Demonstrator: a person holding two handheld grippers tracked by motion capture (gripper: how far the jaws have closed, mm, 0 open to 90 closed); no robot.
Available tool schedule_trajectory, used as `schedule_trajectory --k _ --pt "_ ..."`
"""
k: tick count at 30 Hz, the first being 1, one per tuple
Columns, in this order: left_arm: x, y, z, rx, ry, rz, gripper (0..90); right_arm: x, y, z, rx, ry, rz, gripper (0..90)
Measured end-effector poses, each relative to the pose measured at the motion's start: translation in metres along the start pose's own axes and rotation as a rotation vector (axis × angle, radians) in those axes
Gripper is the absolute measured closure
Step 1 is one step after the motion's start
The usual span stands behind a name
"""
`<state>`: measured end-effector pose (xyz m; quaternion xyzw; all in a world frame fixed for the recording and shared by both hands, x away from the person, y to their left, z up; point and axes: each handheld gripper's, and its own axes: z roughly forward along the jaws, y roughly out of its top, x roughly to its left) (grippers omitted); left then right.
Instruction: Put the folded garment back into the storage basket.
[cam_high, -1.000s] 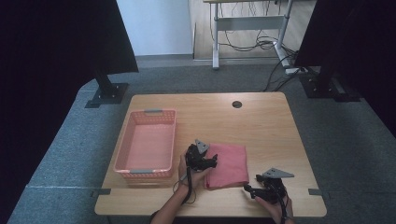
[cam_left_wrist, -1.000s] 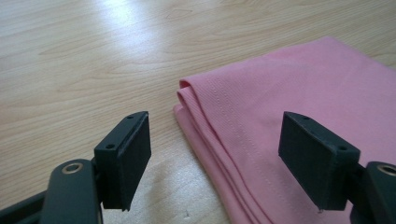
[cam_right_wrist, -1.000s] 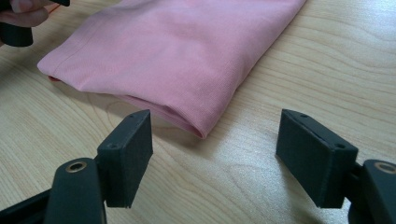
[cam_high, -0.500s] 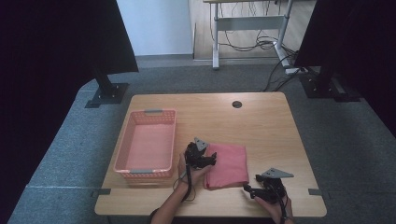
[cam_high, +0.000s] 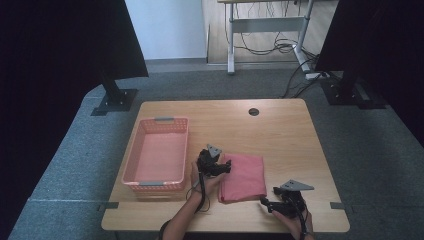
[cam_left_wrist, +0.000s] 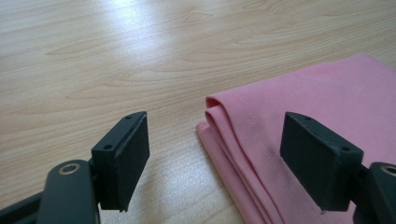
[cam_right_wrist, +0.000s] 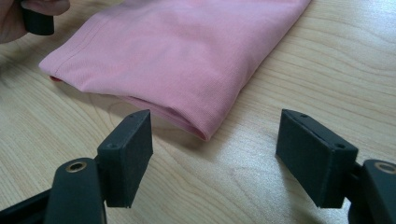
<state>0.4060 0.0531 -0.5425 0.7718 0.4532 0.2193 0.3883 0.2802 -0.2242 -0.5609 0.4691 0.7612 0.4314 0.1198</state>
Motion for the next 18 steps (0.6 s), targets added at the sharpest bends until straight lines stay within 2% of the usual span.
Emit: schedule_trajectory --k 6,18 --pt "0.0009 0.0019 0.0033 -0.001 -0.008 -0.023 23.8 -0.0001 -0.0001 -0.0001 0.000 0.001 0.001 26.8" --pt "0.0055 0.0066 0.0080 0.005 -0.021 -0.041 23.8 0.0003 -0.0001 -0.0001 0.001 -0.002 -0.003 26.7"
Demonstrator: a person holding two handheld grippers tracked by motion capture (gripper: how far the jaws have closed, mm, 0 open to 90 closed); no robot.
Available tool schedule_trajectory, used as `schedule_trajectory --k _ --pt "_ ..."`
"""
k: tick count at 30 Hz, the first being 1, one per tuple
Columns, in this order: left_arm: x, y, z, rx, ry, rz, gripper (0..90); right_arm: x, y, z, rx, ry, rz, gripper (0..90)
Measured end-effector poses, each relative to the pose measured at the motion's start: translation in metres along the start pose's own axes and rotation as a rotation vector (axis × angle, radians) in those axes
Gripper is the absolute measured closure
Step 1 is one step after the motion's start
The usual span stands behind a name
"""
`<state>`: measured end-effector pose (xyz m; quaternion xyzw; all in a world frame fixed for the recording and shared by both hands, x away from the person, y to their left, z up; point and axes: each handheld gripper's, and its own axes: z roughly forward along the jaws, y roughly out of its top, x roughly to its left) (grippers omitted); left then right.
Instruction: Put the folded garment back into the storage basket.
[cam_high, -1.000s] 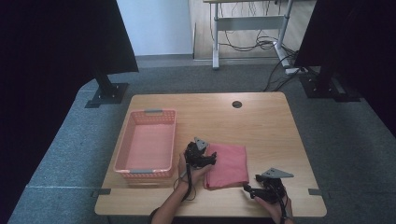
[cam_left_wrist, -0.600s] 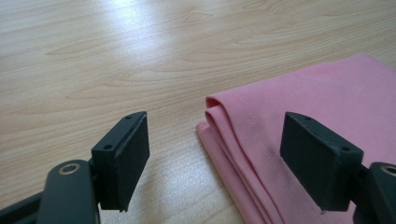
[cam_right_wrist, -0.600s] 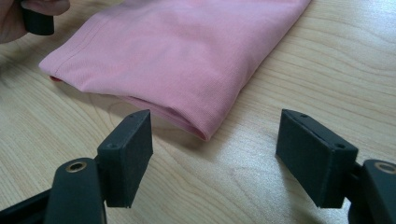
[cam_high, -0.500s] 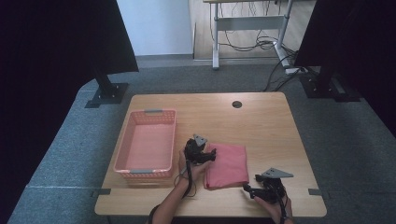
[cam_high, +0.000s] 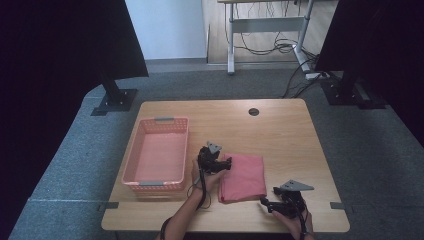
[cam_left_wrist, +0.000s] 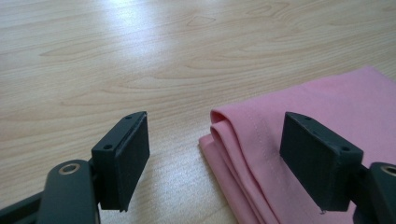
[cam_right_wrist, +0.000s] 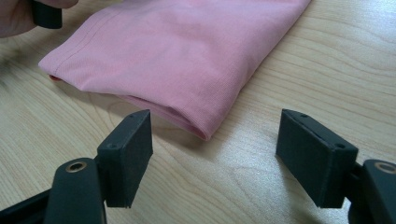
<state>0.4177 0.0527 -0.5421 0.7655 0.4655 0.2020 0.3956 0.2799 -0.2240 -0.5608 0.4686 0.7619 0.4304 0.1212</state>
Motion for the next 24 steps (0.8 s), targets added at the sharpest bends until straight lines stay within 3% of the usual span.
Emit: schedule_trajectory --k 16,24 --pt "0.006 0.009 0.006 0.001 0.002 0.002 24.2 0.000 0.000 0.000 0.002 -0.001 -0.003 26.7" --pt "0.008 0.007 0.011 0.028 -0.009 0.003 27.8 0.001 0.000 0.000 0.003 -0.002 -0.005 26.8"
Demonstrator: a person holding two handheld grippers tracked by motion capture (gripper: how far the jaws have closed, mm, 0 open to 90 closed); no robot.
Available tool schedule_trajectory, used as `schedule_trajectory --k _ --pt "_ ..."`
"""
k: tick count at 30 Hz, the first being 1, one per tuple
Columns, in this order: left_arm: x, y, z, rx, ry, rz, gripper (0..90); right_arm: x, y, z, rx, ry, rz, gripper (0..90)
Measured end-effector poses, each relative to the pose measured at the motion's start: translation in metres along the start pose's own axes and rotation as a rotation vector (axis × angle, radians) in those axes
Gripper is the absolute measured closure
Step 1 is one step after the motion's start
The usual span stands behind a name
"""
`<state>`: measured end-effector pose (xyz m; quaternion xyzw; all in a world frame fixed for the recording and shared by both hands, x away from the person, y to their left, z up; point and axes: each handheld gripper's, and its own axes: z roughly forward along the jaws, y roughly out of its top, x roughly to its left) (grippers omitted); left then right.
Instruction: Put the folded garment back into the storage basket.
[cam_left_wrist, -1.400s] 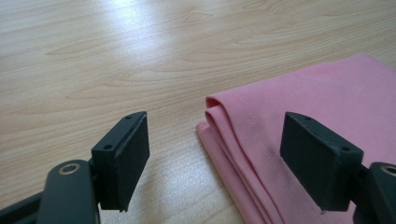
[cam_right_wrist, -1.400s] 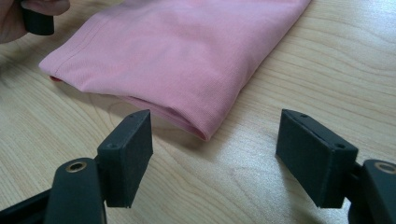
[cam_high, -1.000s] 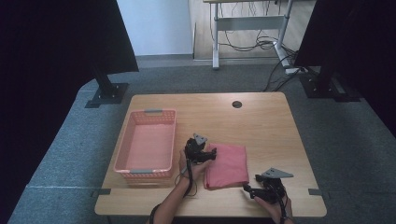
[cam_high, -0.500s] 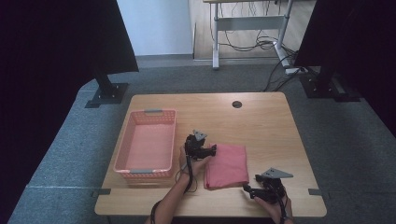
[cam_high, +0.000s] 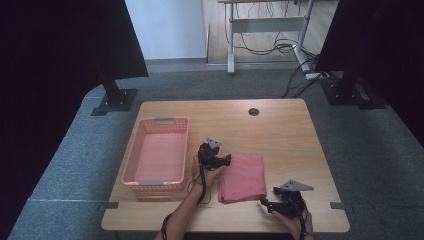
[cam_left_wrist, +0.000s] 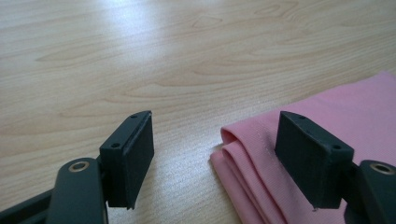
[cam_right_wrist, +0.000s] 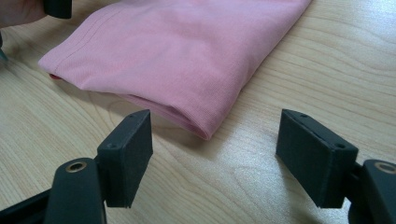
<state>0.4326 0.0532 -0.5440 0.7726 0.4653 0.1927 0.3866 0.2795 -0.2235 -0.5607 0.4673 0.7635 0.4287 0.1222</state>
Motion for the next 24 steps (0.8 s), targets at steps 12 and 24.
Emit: schedule_trajectory --k 12,24 --pt "-0.0017 -0.0035 0.0038 0.034 -0.014 0.019 35.8 0.0005 0.0000 0.0001 0.001 -0.004 -0.001 26.8" --pt "-0.0027 -0.0054 0.0041 0.014 -0.070 0.001 55.0 0.0008 0.0001 0.0004 0.000 -0.007 -0.003 26.8"
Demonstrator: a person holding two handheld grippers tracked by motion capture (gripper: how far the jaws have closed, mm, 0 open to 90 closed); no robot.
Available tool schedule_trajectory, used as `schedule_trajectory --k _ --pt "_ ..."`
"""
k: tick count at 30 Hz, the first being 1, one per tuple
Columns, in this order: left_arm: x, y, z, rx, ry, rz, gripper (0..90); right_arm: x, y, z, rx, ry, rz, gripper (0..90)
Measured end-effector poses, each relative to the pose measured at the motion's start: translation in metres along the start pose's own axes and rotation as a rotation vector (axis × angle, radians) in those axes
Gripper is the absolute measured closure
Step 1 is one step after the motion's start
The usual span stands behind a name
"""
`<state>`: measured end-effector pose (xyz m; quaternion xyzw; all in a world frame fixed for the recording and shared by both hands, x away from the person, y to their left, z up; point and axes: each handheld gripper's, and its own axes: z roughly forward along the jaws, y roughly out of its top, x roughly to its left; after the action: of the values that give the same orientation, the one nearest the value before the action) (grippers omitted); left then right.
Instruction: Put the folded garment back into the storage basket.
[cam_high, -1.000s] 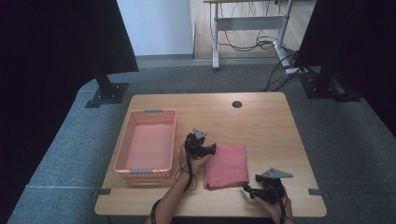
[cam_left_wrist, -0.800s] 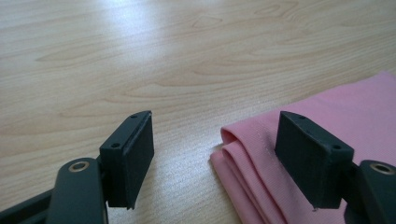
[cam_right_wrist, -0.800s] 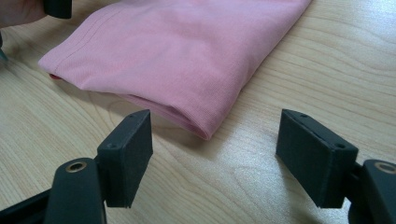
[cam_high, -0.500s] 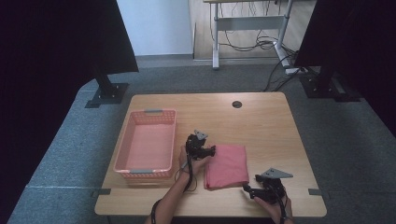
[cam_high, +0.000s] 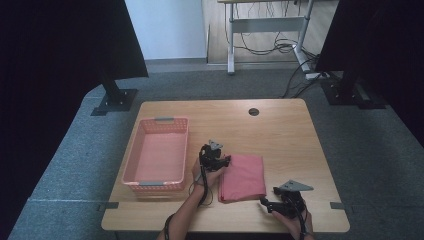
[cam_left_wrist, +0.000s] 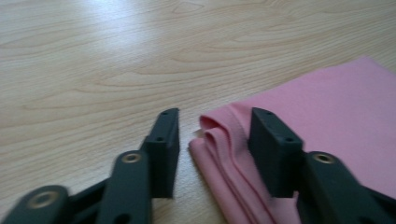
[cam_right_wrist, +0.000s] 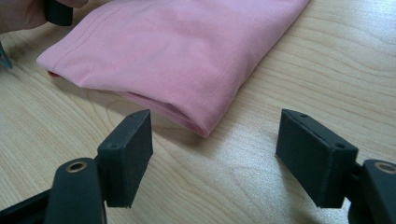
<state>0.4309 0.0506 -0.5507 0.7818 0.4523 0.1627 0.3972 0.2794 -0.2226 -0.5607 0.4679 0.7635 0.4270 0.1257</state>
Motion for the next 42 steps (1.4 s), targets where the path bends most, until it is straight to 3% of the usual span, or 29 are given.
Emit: schedule_trajectory --k 5,11,14,25,30,42 --pt "-0.003 -0.001 0.000 -0.015 -0.011 0.026 68.9 0.000 0.000 0.000 0.000 -0.001 -0.001 26.8" --pt "0.000 0.000 -0.001 -0.018 -0.046 0.013 79.0 0.000 0.000 0.000 0.001 -0.001 -0.003 26.8" --pt "0.001 0.000 -0.002 -0.022 -0.056 0.004 80.2 0.000 0.000 0.000 0.001 -0.001 -0.003 26.8" --pt "-0.004 0.006 -0.011 -0.055 -0.053 0.033 81.1 -0.002 0.000 -0.002 -0.005 -0.005 0.016 26.7" --pt "-0.006 0.007 -0.012 -0.060 -0.053 0.037 81.2 -0.004 0.002 -0.011 -0.065 0.001 0.051 26.8" --pt "-0.008 0.009 -0.014 -0.070 -0.056 0.045 81.2 0.001 0.001 -0.018 -0.077 -0.001 0.033 26.5"
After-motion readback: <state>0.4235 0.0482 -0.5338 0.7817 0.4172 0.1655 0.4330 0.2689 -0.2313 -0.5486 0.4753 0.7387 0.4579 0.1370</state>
